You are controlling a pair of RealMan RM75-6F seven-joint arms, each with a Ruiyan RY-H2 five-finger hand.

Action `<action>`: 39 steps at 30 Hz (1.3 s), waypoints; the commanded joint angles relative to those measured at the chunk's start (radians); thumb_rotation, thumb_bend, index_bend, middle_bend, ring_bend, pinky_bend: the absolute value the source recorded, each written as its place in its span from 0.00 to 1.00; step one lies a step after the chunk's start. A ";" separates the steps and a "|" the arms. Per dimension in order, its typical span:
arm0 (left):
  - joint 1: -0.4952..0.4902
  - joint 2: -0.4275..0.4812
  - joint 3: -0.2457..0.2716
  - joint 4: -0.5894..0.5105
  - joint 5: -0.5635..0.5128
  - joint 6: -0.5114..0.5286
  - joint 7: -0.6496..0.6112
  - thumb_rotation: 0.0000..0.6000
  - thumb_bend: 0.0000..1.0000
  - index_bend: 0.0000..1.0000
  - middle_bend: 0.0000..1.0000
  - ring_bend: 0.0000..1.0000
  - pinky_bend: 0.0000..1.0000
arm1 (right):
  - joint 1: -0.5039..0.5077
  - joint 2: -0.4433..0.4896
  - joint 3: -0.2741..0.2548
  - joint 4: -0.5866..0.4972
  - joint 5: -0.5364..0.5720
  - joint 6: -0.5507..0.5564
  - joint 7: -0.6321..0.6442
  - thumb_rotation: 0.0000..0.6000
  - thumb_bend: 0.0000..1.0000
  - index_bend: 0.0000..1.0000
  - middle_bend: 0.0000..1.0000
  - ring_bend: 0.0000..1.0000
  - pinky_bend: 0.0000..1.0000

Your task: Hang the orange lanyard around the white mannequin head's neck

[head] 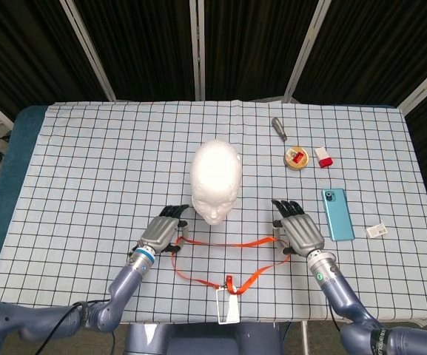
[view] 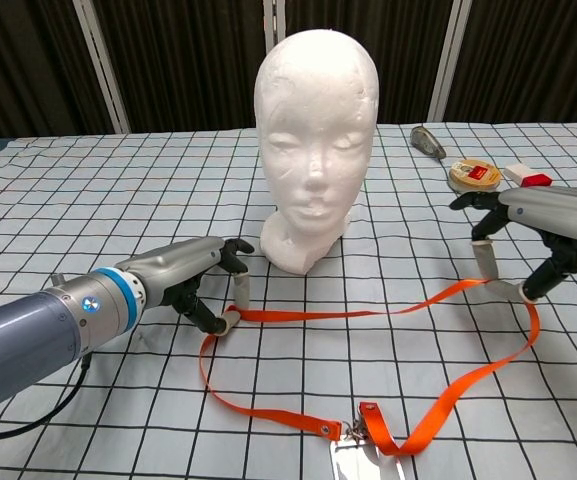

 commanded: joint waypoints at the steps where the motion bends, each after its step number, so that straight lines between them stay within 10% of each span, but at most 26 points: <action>1: 0.005 0.007 0.005 -0.013 0.021 0.012 -0.007 1.00 0.52 0.69 0.00 0.00 0.00 | -0.003 0.002 -0.003 0.000 -0.024 0.007 0.007 1.00 0.45 0.78 0.05 0.00 0.00; 24: 0.114 0.214 0.137 -0.086 0.548 0.272 -0.294 1.00 0.52 0.70 0.00 0.00 0.00 | 0.000 0.053 -0.082 0.147 -0.581 0.184 0.163 1.00 0.45 0.82 0.06 0.00 0.00; 39: 0.114 0.365 0.048 -0.238 0.566 0.321 -0.387 1.00 0.52 0.72 0.00 0.00 0.00 | 0.023 0.094 0.017 0.051 -0.656 0.304 0.155 1.00 0.45 0.83 0.06 0.00 0.00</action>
